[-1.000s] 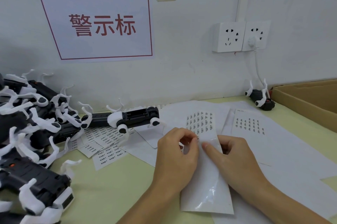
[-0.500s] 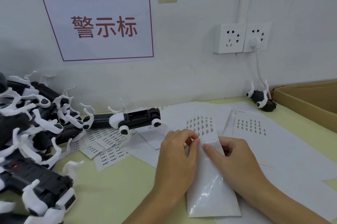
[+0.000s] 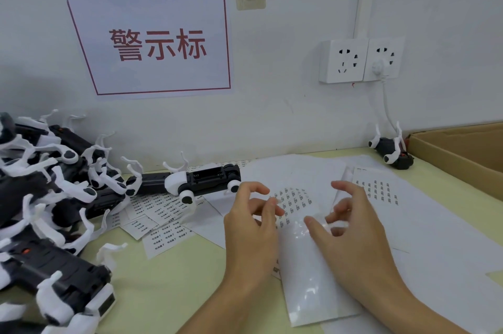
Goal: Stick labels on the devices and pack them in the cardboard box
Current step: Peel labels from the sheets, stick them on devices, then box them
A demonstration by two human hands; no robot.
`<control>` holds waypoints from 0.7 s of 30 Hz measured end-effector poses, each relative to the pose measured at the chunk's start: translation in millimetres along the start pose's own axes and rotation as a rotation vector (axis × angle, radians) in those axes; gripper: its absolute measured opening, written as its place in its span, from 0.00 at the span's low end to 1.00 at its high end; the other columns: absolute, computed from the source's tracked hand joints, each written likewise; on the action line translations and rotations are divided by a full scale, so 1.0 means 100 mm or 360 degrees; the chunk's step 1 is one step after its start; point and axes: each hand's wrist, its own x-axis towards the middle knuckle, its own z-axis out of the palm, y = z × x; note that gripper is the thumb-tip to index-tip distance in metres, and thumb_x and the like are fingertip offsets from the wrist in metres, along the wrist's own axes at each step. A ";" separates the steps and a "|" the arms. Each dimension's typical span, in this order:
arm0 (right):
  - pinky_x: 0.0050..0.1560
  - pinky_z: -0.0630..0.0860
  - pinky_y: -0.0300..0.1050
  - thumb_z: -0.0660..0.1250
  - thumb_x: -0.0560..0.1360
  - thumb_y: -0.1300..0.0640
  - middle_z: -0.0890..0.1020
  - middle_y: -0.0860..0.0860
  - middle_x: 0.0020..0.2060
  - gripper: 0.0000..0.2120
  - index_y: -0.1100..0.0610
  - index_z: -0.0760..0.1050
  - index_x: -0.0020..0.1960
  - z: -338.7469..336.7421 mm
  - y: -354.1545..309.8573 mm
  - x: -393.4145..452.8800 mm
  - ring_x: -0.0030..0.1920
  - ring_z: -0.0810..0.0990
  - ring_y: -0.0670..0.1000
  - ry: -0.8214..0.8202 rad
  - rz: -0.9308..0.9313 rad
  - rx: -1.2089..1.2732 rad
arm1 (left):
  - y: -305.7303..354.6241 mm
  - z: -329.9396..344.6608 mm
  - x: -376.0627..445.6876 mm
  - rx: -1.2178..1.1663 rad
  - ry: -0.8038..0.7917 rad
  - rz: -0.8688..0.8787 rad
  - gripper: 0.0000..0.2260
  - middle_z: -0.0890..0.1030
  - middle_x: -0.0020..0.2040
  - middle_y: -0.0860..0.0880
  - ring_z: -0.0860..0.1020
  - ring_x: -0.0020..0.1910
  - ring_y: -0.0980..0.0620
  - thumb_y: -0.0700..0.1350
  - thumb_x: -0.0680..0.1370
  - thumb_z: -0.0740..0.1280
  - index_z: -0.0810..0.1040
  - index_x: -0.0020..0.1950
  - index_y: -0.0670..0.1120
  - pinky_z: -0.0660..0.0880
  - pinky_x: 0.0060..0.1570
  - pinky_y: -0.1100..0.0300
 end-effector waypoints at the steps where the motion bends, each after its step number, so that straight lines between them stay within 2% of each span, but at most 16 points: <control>1: 0.45 0.71 0.30 0.75 0.72 0.54 0.69 0.40 0.51 0.23 0.39 0.69 0.61 0.00 0.00 -0.01 0.51 0.73 0.34 0.0051 -0.0089 -0.0028 | 0.00 0.00 0.00 -0.0009 -0.0009 0.0009 0.09 0.84 0.38 0.55 0.79 0.35 0.56 0.41 0.82 0.65 0.73 0.49 0.56 0.74 0.34 0.63; 3: 0.51 0.67 0.27 0.73 0.73 0.57 0.67 0.36 0.52 0.17 0.39 0.73 0.56 -0.01 -0.01 -0.01 0.56 0.69 0.34 0.0135 -0.0254 -0.0111 | 0.01 0.00 0.00 -0.0019 -0.0028 0.0032 0.10 0.84 0.39 0.55 0.80 0.38 0.59 0.39 0.81 0.65 0.73 0.49 0.55 0.74 0.34 0.63; 4: 0.50 0.67 0.26 0.72 0.74 0.58 0.69 0.37 0.51 0.15 0.41 0.75 0.53 -0.01 -0.02 -0.01 0.55 0.71 0.36 0.0155 -0.0320 -0.0133 | 0.01 0.00 0.00 -0.0020 -0.0038 0.0042 0.11 0.84 0.40 0.55 0.80 0.40 0.59 0.38 0.81 0.65 0.73 0.49 0.55 0.75 0.35 0.63; 7: 0.39 0.72 0.31 0.70 0.74 0.62 0.80 0.42 0.38 0.11 0.45 0.80 0.45 -0.01 -0.04 -0.02 0.41 0.78 0.44 0.0091 -0.0350 -0.0036 | 0.01 0.00 -0.01 -0.0030 -0.0070 0.0084 0.12 0.84 0.41 0.56 0.81 0.42 0.58 0.38 0.81 0.66 0.73 0.49 0.56 0.75 0.36 0.63; 9: 0.36 0.73 0.32 0.70 0.75 0.62 0.83 0.42 0.34 0.11 0.46 0.81 0.40 0.01 -0.04 -0.03 0.35 0.80 0.44 -0.0001 -0.0282 0.0055 | 0.01 0.01 -0.01 -0.0022 -0.0105 0.0117 0.12 0.83 0.41 0.56 0.81 0.44 0.58 0.37 0.80 0.67 0.73 0.49 0.56 0.73 0.37 0.66; 13: 0.33 0.76 0.38 0.70 0.75 0.60 0.82 0.45 0.29 0.10 0.48 0.83 0.38 -0.01 -0.05 0.00 0.28 0.78 0.44 -0.0097 -0.0127 0.0203 | 0.01 0.02 -0.02 0.0059 -0.0185 0.0218 0.13 0.82 0.44 0.59 0.80 0.44 0.56 0.35 0.79 0.67 0.75 0.50 0.55 0.70 0.38 0.71; 17: 0.31 0.72 0.30 0.72 0.75 0.61 0.81 0.47 0.26 0.08 0.52 0.84 0.39 -0.04 -0.08 0.02 0.26 0.77 0.43 -0.0185 -0.0026 0.0347 | 0.00 0.03 -0.04 0.0201 -0.0278 0.0338 0.15 0.82 0.45 0.61 0.80 0.50 0.60 0.34 0.79 0.66 0.74 0.51 0.56 0.71 0.40 0.71; 21: 0.30 0.71 0.30 0.72 0.75 0.61 0.80 0.49 0.25 0.09 0.53 0.84 0.37 -0.05 -0.09 0.02 0.25 0.76 0.43 -0.0242 -0.0002 0.0374 | -0.01 0.05 -0.06 0.0322 -0.0339 0.0460 0.19 0.81 0.46 0.60 0.79 0.52 0.60 0.34 0.80 0.65 0.73 0.51 0.61 0.69 0.41 0.72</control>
